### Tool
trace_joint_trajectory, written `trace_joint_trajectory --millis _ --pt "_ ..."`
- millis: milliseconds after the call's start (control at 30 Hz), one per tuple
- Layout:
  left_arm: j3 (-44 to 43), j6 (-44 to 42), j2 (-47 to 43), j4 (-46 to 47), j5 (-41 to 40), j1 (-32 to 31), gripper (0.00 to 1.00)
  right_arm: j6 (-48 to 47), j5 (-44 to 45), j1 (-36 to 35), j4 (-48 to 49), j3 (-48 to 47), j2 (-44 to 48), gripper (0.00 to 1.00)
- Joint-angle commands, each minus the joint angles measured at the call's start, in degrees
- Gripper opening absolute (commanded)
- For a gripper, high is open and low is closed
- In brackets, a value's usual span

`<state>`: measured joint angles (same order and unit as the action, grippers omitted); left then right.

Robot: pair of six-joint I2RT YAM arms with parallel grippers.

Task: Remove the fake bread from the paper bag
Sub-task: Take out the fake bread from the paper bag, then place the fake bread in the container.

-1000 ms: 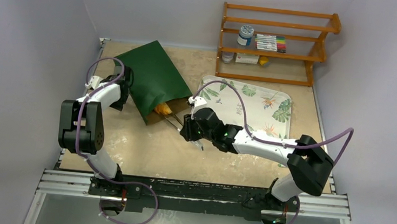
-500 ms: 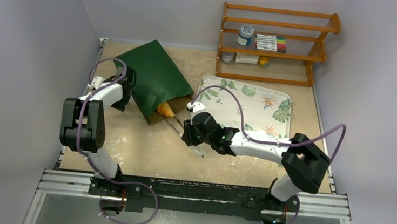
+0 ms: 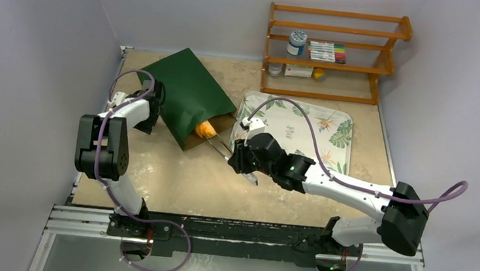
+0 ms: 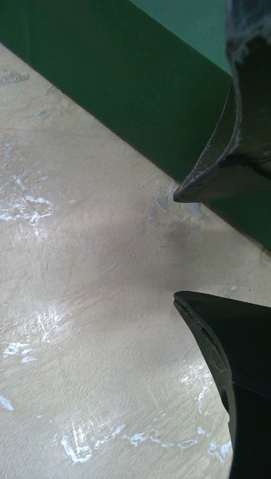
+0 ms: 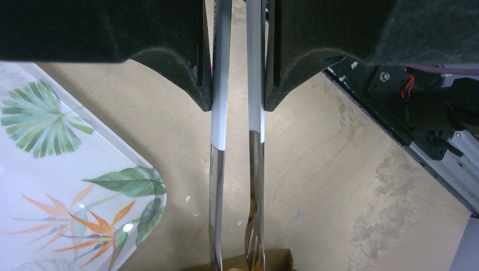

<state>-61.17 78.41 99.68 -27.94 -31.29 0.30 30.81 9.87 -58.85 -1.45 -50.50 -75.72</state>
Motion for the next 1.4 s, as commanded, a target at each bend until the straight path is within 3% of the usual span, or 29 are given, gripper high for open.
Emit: trace_joint_trajectory --millis 0,833,1167,1367 --pt "-2.5 -0.5 0.1 0.7 -1.0 -0.3 0.59 1.7 2.7 0.0 -2.0 -0.6 4.1 0.00" --pt "-7.9 -0.7 3.7 0.7 -0.3 -0.3 0.59 14.3 13.1 0.0 -26.8 1.1 24.5 0.00" --pt "-8.3 -1.4 3.9 1.1 0.5 -0.3 0.59 22.8 15.5 0.0 -33.9 0.9 28.8 0.00" --pt "-7.7 -1.3 3.1 1.0 0.7 -0.3 0.59 28.9 22.3 0.0 -35.2 1.1 29.0 0.00"
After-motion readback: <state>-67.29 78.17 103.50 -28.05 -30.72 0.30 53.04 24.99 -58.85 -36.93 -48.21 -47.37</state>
